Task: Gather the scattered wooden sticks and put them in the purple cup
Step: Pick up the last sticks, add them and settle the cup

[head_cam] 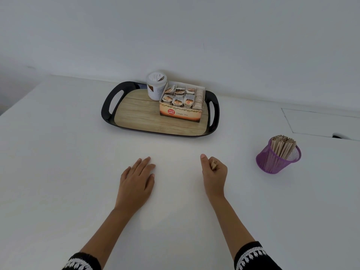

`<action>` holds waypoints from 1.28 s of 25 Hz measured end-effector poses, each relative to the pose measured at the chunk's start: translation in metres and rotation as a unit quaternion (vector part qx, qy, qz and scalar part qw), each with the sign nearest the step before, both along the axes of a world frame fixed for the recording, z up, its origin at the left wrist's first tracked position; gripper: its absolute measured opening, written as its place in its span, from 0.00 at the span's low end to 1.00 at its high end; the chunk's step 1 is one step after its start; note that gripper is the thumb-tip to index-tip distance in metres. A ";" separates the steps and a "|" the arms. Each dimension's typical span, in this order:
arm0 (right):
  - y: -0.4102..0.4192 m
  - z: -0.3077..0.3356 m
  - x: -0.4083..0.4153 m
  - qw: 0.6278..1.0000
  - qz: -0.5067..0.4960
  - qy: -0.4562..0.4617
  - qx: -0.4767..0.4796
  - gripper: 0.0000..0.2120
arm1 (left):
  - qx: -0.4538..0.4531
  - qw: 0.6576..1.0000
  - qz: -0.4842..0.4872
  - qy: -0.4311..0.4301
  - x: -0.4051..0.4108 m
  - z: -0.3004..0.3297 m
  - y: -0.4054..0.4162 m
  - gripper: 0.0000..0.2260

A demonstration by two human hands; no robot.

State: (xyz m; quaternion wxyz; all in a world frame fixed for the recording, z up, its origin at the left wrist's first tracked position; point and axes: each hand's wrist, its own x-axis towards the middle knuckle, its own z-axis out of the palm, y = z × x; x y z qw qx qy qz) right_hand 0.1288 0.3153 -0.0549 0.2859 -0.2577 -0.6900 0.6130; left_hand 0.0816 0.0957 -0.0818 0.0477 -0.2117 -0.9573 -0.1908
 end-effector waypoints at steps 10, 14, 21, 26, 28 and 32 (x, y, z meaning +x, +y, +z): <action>0.010 0.007 0.012 0.978 0.100 -0.117 -0.141 0.26 | 0.047 0.998 0.040 -0.027 0.004 0.000 0.007 0.13; 0.019 0.028 0.022 0.905 0.179 -0.067 -0.380 0.23 | 0.219 0.959 0.090 -0.156 0.016 0.022 0.042 0.10; 0.038 0.053 0.045 0.872 0.274 -0.060 -0.401 0.21 | 0.339 0.762 -0.136 -0.535 0.051 0.080 0.117 0.20; 0.064 0.055 0.062 0.877 0.310 -0.093 -0.356 0.15 | 0.310 0.753 -0.203 -0.544 0.061 0.077 0.141 0.15; 0.082 0.059 0.068 0.889 0.303 -0.097 -0.329 0.10 | 0.271 0.801 -0.200 -0.495 0.062 0.076 0.149 0.14; 0.124 0.074 0.080 0.926 0.296 -0.145 -0.186 0.06 | 0.170 0.886 -0.218 -0.371 0.065 0.071 0.161 0.13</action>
